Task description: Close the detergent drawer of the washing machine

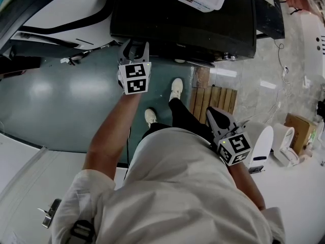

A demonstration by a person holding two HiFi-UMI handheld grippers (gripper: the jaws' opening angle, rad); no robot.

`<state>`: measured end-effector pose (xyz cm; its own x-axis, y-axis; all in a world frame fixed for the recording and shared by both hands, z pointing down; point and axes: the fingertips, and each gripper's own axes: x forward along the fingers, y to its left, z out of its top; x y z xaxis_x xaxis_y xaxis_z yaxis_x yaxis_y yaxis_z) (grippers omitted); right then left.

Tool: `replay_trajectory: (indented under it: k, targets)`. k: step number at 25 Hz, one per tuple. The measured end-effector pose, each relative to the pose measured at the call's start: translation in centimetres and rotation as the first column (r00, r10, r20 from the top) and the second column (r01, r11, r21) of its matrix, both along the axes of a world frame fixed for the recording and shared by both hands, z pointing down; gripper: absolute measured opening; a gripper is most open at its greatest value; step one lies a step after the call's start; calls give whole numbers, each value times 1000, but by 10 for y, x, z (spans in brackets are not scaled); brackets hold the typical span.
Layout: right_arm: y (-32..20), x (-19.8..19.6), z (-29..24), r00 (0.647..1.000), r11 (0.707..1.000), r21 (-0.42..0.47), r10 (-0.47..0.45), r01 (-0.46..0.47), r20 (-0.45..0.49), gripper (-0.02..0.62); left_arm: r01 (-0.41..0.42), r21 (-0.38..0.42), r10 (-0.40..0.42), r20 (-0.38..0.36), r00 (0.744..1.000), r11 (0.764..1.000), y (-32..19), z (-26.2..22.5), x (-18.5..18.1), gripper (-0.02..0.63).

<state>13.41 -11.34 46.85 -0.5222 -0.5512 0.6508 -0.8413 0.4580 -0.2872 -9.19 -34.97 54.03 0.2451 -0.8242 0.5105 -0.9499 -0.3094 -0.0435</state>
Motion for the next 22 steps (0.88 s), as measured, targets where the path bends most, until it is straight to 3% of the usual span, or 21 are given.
replay_trajectory:
  k: [13, 22]
  targets:
    - [-7, 3, 6, 1000, 1000, -11, -14, 14, 5, 9, 15, 26, -15, -8, 1000, 1000, -6, 2, 0, 189]
    - [-11, -2, -2, 1000, 1000, 17, -23, 23, 20, 9, 8, -15, -8, -8, 1000, 1000, -3, -1, 0, 180]
